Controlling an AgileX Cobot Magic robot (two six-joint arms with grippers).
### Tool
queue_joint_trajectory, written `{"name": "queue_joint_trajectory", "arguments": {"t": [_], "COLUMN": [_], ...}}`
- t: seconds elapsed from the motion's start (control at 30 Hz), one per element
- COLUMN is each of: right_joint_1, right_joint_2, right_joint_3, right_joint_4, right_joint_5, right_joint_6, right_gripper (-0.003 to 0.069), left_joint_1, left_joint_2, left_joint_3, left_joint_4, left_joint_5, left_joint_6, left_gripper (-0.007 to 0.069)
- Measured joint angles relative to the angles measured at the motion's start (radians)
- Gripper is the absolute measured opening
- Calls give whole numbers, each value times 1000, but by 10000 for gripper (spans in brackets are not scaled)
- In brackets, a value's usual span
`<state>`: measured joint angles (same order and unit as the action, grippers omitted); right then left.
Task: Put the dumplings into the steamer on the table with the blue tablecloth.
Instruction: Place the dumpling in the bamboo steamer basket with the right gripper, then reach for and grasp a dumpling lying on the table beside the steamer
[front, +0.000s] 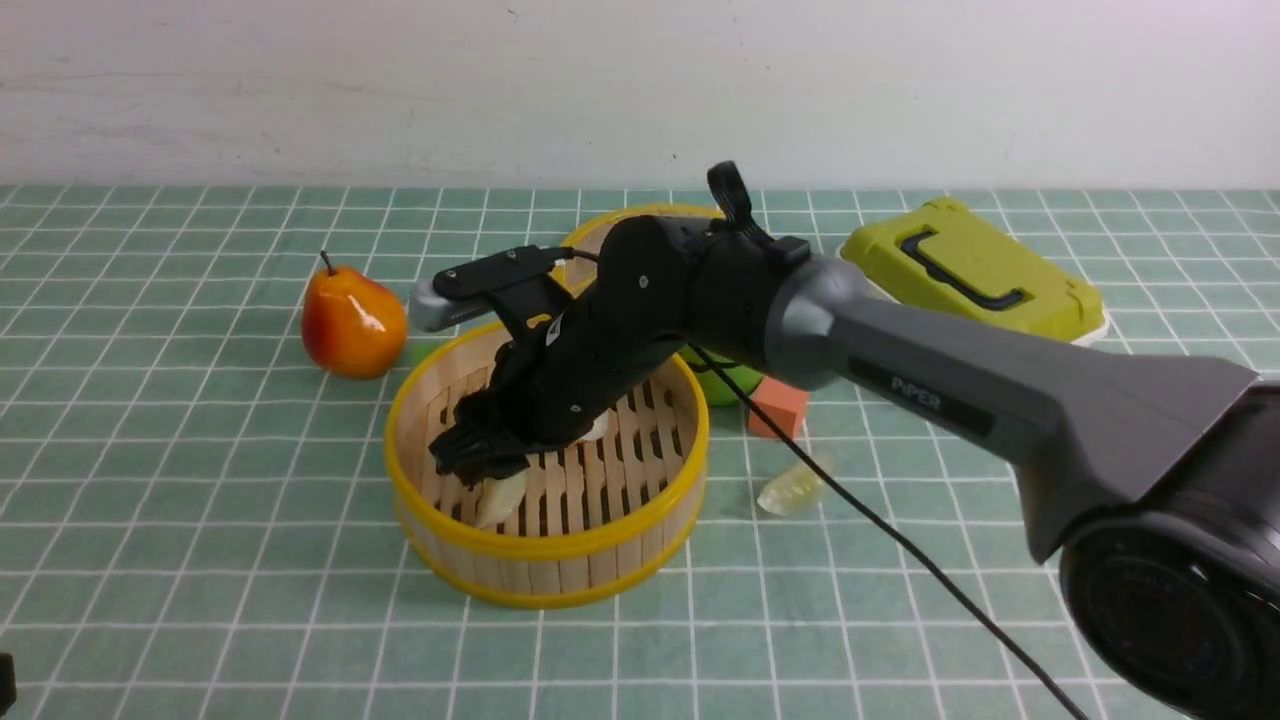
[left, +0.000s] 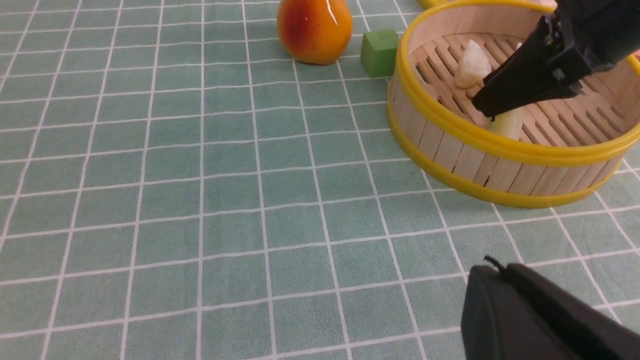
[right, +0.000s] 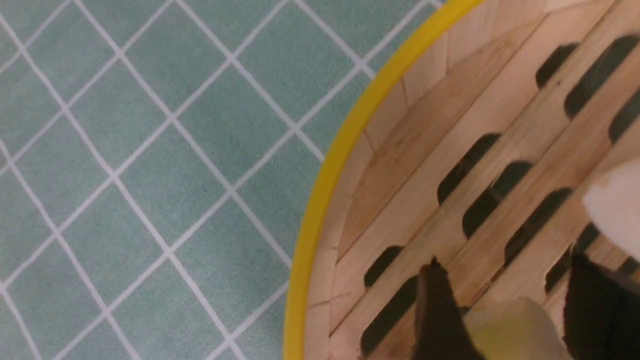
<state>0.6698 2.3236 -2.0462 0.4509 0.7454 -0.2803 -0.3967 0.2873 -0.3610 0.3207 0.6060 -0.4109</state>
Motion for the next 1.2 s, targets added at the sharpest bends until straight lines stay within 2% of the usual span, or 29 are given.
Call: {"name": "queue_joint_trajectory", "arguments": {"t": [0.1, 0.27, 0.37, 0.5, 0.63, 0.8, 1.2], "right_joint_1": [-3, -28, -95, -167, -216, -230, -228], "right_joint_2": [-48, -149, -216, -226, -210, -207, -158], "right_joint_3": [-28, -43, -18, 107, 268, 359, 372], "right_joint_4": [-24, -116, -257, -335, -389, -410, -406], "right_joint_5": [30, 118, 267, 351, 308, 201, 67], "right_joint_6": [5, 74, 215, 329, 471, 573, 583], "right_gripper": [444, 454, 440, 433, 433, 433, 430], "left_joint_1": [0, 0, 0, 0, 0, 0, 0], "left_joint_2": [0, 0, 0, 0, 0, 0, 0], "left_joint_3": [0, 0, 0, 0, 0, 0, 0], "left_joint_4": [0, 0, 0, 0, 0, -1, -3], "left_joint_5": [0, 10, 26, 26, 18, 10, 7], "left_joint_6": [0, 0, -2, -3, -3, -3, -4], "left_gripper": [-14, -12, -12, -11, -9, -5, 3]}}
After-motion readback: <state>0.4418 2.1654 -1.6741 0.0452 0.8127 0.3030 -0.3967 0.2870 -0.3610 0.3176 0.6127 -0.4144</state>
